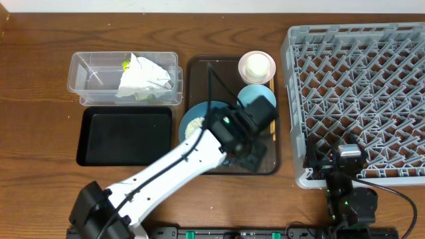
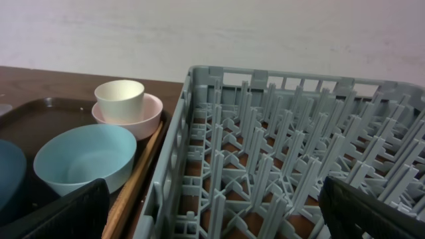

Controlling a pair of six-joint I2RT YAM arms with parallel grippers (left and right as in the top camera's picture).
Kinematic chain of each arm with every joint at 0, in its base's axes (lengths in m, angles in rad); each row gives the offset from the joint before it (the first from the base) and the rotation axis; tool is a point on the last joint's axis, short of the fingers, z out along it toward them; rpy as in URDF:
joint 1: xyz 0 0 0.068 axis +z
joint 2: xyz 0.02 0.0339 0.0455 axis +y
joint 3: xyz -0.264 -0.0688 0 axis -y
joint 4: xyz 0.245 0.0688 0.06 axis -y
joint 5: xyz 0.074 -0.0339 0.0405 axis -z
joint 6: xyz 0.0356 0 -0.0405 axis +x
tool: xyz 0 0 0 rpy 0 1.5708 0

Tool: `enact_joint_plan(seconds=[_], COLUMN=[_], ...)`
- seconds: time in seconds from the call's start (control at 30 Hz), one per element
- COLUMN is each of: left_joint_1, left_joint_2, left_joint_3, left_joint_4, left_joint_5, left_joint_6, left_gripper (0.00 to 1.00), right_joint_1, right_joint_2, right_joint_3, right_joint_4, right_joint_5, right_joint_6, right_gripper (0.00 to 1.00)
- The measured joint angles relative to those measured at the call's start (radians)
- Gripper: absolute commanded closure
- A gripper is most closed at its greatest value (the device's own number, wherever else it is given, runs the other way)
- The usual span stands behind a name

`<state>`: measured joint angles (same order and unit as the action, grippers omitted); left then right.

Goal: Sort waste into correct bins and load items into the dishwasher rack
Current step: 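Move the left gripper to the blue plate rim and grasp it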

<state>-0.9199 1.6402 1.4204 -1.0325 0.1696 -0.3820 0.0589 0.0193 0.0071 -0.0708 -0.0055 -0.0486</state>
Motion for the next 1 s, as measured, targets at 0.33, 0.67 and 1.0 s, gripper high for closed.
enact_joint_plan(seconds=[0.33, 0.67, 1.0], left_joint_1=[-0.037, -0.037, 0.018], left_joint_2=[0.001, 0.001, 0.002], left_joint_3=[-0.106, -0.11, -0.11], left_joint_4=[0.107, 0.238, 0.277], left_joint_5=[-0.238, -0.326, -0.276], left_joint_6=[-0.067, -0.112, -0.116], left_gripper=[0.34, 0.47, 0.48], right_joint_1=[0.0, 0.0, 0.0], right_joint_2=[0.0, 0.0, 0.0], right_joint_3=[0.0, 0.0, 0.0], right_joint_4=[0.0, 0.0, 0.0], right_joint_5=[0.0, 0.0, 0.0], right_joint_6=[0.0, 0.0, 0.0], right_gripper=[0.01, 0.01, 0.01])
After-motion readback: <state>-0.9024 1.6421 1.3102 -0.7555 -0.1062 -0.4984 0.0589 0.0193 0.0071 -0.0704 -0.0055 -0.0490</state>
